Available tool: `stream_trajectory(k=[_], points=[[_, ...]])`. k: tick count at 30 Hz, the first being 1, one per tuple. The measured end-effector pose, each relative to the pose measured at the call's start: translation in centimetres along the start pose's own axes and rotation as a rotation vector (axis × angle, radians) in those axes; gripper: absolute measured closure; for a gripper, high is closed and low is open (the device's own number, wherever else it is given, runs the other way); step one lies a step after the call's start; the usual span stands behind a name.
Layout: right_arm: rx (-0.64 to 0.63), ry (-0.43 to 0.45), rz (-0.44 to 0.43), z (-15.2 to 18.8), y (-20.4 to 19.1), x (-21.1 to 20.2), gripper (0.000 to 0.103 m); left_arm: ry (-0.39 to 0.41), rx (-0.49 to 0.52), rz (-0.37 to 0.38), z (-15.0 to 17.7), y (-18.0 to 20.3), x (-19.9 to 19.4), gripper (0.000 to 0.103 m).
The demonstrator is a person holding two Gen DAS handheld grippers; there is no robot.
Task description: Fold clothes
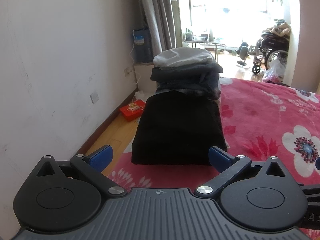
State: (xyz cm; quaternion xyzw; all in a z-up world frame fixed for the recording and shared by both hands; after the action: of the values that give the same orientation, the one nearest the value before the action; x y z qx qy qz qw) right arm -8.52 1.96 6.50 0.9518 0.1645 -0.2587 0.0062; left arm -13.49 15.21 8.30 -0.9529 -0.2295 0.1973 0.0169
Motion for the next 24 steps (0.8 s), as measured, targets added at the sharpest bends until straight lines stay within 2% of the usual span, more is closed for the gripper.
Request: stream_trajectory(k=[24], points=[[-0.011, -0.012, -0.008, 0.35, -0.27, 0.07, 0.002, -0.036, 0.002, 0.013, 0.39, 0.01, 0.53, 0.000]])
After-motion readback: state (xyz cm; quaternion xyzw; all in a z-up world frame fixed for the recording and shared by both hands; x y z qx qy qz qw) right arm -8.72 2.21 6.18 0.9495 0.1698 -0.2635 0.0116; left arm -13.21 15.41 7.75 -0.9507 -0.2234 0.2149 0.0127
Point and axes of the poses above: each gripper's, at about its wrist camera, not at the fingertips, and x roughly the way its jaws point, y to its right, z to its underside, the point moved 3 cm from there along x, roughly the way its jaws point, and after that the axes turned 15 degrees about y, right-handed, at the moved point
